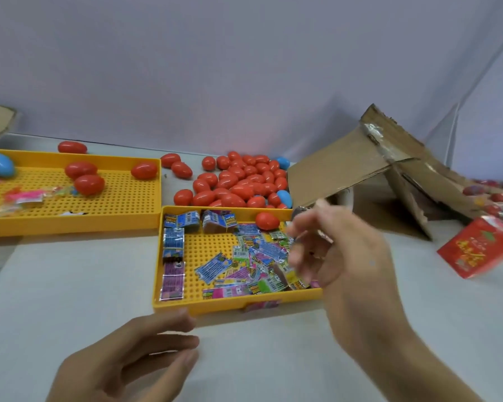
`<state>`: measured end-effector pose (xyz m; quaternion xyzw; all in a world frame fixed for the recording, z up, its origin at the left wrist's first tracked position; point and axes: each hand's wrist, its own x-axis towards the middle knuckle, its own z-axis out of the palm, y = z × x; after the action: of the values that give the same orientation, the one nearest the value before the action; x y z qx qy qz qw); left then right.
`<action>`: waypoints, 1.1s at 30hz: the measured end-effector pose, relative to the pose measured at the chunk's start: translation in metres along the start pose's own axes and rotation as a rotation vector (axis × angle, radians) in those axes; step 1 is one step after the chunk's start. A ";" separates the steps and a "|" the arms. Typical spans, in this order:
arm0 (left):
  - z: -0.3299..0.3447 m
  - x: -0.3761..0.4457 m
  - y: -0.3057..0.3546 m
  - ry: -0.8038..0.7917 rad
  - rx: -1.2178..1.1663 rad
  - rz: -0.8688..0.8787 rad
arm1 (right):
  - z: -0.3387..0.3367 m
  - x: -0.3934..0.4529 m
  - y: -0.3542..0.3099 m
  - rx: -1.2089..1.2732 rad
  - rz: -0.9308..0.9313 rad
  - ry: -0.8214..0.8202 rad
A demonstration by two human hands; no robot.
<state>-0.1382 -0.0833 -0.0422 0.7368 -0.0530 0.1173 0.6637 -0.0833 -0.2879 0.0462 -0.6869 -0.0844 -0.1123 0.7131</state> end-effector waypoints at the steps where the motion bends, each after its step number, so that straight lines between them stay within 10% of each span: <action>1: -0.002 0.001 0.001 0.015 -0.015 0.026 | 0.021 -0.019 0.014 0.052 0.077 -0.089; 13: -0.026 0.015 0.007 -0.100 0.087 0.005 | 0.060 -0.056 0.073 0.102 0.171 -0.226; 19: -0.043 0.106 0.042 -0.061 0.601 0.472 | 0.061 -0.051 0.073 0.153 0.193 -0.216; 23: -0.067 0.187 0.035 0.275 0.703 0.343 | 0.062 -0.050 0.069 0.174 0.231 -0.227; 28: -0.092 0.218 -0.021 0.078 1.183 -0.051 | 0.061 -0.050 0.070 0.169 0.259 -0.244; 33: -0.086 0.202 -0.007 0.202 0.992 0.196 | 0.061 -0.049 0.070 0.180 0.259 -0.234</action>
<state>0.0495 0.0184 0.0076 0.9396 0.0044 0.2604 0.2222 -0.1090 -0.2227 -0.0319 -0.6339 -0.0872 0.0688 0.7654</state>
